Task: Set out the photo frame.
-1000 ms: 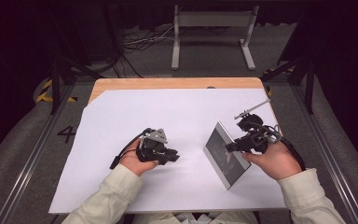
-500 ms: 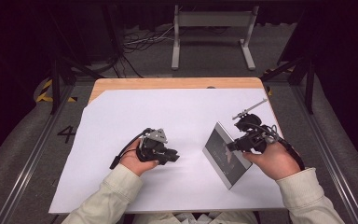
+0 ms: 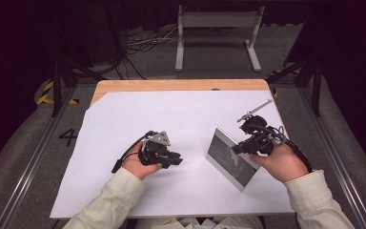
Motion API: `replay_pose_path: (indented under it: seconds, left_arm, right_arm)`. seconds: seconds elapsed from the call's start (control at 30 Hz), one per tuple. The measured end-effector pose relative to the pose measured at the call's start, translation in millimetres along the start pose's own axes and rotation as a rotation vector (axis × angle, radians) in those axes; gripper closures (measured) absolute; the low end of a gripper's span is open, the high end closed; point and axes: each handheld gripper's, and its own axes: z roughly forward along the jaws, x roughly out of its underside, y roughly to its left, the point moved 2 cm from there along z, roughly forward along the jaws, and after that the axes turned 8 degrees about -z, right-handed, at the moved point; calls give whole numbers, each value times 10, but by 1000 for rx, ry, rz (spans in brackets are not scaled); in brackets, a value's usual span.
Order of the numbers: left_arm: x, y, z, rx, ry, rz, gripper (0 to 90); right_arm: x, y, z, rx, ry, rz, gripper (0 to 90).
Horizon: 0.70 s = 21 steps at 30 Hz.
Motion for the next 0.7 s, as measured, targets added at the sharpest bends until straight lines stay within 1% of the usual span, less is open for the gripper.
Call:
replay_pose_path:
  seconds: [0.03, 0.1, 0.23, 0.3, 0.37, 0.4, 0.47, 0.53, 0.57, 0.6, 0.7]
  left_arm:
    - [15, 19, -21, -10, -4, -7, 745]
    - [23, 29, -35, -13, -3, -12, 745]
    - [73, 54, -76, -29, -5, -30, 745]
    - [99, 65, -95, -35, -4, -35, 745]
    - [126, 75, -119, -45, -1, -44, 744]
    - [136, 77, -131, -45, -5, -51, 745]
    - [157, 88, -159, -53, -9, -56, 743]
    - [177, 103, -180, -55, -11, -63, 743]
    - [187, 117, -193, -61, -14, -63, 743]
    - [201, 129, -207, -63, -16, -72, 743]
    - [227, 158, -239, -69, -22, -82, 743]
  right_arm:
    - [-13, -6, -33, 12, -9, -11, 836]
    - [-22, -12, -51, 14, -14, -16, 836]
    - [-74, -20, -114, 16, -22, -44, 836]
    - [-118, -20, -147, 24, -24, -68, 836]
    - [-155, -16, -165, 20, -27, -80, 836]
    - [-182, -18, -173, 19, -29, -93, 836]
    - [-228, -18, -182, 7, -26, -102, 836]
    - [-273, -18, -184, -2, -23, -121, 837]
    - [-290, -17, -182, -2, -24, -132, 837]
    - [-312, -11, -181, 0, -21, -143, 837]
    - [-385, 17, -177, 10, -11, -179, 837]
